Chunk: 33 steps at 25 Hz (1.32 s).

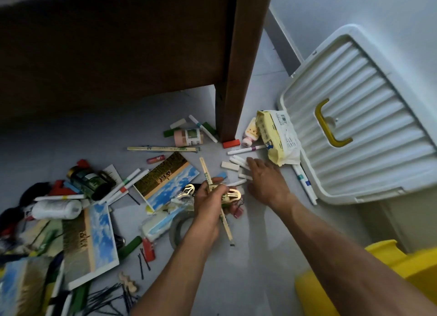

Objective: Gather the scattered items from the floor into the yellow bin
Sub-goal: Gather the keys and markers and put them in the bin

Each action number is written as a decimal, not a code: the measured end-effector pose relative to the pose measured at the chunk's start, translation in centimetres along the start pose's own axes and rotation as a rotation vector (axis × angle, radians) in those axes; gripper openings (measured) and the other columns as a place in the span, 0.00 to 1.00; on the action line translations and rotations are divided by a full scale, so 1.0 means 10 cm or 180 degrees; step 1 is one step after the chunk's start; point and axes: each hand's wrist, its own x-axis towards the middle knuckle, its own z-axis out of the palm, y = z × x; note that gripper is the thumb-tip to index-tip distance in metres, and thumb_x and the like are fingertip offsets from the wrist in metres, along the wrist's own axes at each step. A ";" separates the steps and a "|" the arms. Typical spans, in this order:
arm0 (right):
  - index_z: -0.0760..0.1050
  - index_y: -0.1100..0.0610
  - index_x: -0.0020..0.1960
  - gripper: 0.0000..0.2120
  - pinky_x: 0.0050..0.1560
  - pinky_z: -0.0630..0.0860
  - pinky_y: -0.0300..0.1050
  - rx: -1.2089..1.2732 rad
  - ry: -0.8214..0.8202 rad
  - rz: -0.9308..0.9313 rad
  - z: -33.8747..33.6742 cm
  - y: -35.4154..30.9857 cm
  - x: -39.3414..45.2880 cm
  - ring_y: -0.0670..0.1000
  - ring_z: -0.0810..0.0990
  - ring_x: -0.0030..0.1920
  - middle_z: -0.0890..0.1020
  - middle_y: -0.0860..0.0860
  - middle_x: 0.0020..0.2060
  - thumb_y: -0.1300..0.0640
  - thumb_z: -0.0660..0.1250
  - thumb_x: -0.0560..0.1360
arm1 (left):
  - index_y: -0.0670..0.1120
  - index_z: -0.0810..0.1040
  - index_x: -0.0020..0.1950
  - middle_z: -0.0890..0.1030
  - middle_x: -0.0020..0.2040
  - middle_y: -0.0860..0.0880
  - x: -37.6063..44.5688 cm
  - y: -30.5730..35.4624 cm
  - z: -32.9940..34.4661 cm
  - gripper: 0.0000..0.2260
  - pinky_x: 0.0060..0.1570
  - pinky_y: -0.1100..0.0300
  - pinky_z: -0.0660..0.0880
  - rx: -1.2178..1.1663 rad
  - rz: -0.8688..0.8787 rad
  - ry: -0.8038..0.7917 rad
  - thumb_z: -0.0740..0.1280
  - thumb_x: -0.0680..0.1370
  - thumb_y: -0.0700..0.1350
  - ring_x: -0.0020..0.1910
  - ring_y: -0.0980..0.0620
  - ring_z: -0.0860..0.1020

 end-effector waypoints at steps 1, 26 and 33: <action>0.63 0.58 0.69 0.22 0.63 0.68 0.53 -0.0170 0.0064 0.0018 0.05 -0.04 0.04 0.60 0.71 0.62 0.71 0.58 0.64 0.56 0.62 0.77 | 0.46 0.78 0.53 0.85 0.36 0.44 0.00 0.01 -0.02 0.09 0.24 0.60 0.76 0.0021 0.0005 0.0014 0.68 0.75 0.36 0.31 0.46 0.84; 0.73 0.58 0.61 0.15 0.52 0.75 0.50 0.0131 -0.0743 -0.0725 0.16 -0.46 -0.12 0.58 0.79 0.56 0.78 0.57 0.57 0.53 0.66 0.77 | 0.50 0.81 0.50 0.85 0.43 0.44 -0.09 0.03 -0.09 0.10 0.26 0.59 0.76 0.0093 0.0138 0.0338 0.70 0.73 0.37 0.36 0.48 0.84; 0.67 0.59 0.63 0.18 0.45 0.70 0.48 0.0266 -0.0602 -0.0410 -0.03 -0.27 -0.19 0.59 0.79 0.53 0.78 0.58 0.57 0.52 0.64 0.78 | 0.48 0.80 0.53 0.85 0.42 0.44 -0.11 0.11 -0.03 0.09 0.28 0.58 0.77 -0.0012 0.0125 0.0373 0.70 0.74 0.39 0.39 0.46 0.83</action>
